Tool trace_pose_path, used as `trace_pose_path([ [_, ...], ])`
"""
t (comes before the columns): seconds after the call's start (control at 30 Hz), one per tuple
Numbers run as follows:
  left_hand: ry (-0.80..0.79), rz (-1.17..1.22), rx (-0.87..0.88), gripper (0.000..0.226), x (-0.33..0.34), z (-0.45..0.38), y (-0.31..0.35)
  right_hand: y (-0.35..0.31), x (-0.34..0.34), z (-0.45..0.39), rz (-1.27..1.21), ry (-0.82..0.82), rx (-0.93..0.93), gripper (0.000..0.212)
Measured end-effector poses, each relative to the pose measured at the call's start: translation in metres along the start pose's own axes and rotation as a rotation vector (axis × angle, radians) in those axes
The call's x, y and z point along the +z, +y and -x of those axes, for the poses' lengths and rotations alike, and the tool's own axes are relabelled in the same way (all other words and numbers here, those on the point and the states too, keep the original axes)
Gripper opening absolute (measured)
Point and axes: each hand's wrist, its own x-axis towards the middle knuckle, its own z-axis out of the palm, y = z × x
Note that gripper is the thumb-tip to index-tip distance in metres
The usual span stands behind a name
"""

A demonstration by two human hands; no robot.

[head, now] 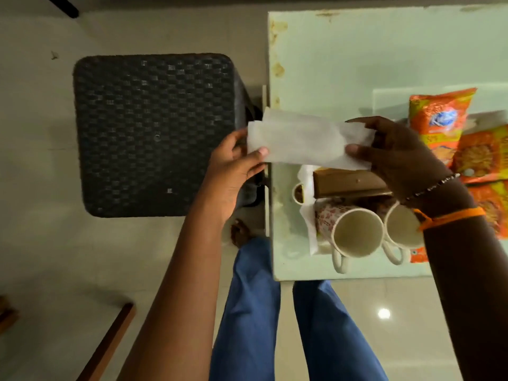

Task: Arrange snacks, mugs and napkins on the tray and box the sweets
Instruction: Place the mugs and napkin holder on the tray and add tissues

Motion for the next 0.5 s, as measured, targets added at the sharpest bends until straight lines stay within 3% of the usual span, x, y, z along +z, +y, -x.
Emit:
trace_pose_path([
  [0.1, -0.034, -0.177, 0.034, 0.032, 0.034, 0.007, -0.013, 0.009, -0.036, 0.020, 0.187, 0.091, -0.056, 0.031],
  [0.3, 0.024, -0.420, 0.110, 0.027, 0.088, 0.015, -0.042, 0.033, -0.078, 0.038, 0.415, 0.250, -0.126, 0.029],
  [0.5, 0.089, -0.556, 0.091, 0.026, 0.112, 0.016, -0.061, 0.064, -0.091, 0.035, 0.424, 0.311, -0.138, 0.027],
])
